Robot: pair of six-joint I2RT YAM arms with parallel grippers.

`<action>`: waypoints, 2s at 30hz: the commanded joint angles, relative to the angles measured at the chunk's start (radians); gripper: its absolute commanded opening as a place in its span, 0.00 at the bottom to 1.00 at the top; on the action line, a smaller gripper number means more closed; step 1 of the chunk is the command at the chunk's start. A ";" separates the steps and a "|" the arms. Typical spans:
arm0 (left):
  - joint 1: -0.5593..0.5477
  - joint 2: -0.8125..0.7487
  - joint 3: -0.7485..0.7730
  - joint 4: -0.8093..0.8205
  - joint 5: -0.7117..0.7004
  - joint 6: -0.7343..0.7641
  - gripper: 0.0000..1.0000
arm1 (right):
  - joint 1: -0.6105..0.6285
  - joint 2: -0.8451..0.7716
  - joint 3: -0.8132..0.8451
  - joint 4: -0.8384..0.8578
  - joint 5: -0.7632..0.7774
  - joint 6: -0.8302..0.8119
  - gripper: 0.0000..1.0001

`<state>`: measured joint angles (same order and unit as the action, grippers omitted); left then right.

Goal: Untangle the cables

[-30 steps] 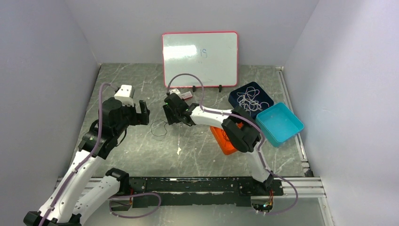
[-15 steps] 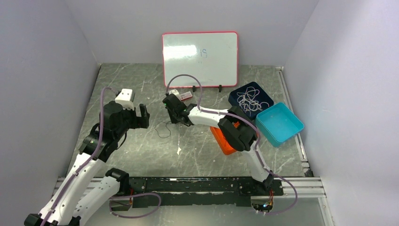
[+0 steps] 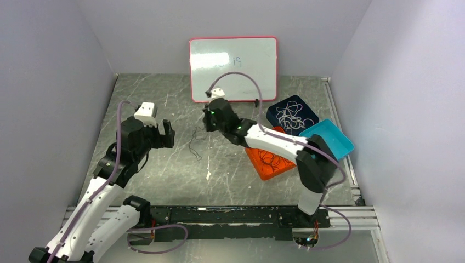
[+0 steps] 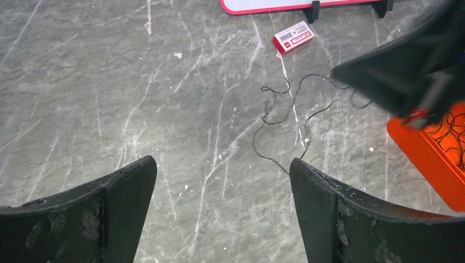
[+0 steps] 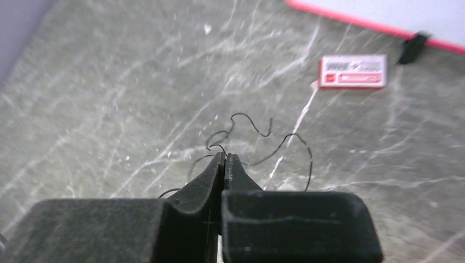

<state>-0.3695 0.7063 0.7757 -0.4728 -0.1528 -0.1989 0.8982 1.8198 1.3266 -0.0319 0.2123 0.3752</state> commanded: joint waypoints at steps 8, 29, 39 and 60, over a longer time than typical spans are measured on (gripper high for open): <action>0.007 0.036 0.009 0.082 0.004 -0.007 0.95 | -0.163 -0.426 -0.225 0.004 0.185 -0.023 0.00; 0.008 0.097 0.042 0.101 0.052 -0.005 0.95 | -0.555 -0.817 -0.228 -0.173 0.628 -0.095 0.00; 0.008 0.113 0.048 0.106 0.093 -0.005 0.94 | -0.707 -0.869 -0.314 -0.168 0.755 -0.070 0.00; 0.007 0.183 0.105 0.093 0.157 -0.021 0.88 | -1.002 -0.798 -0.485 -0.100 0.576 0.004 0.00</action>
<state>-0.3695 0.8768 0.8291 -0.3935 -0.0307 -0.2176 -0.0872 1.0103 0.8886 -0.1600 0.8356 0.3275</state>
